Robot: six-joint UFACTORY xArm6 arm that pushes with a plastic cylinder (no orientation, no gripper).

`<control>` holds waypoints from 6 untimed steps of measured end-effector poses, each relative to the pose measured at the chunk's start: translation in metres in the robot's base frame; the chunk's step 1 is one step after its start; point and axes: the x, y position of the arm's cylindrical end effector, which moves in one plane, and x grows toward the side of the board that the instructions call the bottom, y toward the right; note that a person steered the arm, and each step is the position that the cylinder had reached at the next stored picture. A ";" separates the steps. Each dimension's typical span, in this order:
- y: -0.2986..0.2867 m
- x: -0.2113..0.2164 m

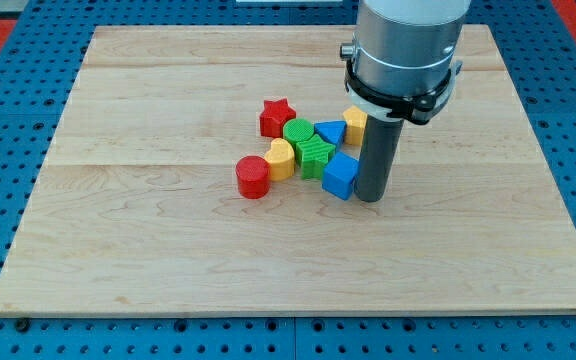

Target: Point your arm towards red circle

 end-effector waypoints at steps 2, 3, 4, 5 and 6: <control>-0.009 0.010; -0.049 0.056; -0.109 0.076; -0.183 0.064; -0.211 0.036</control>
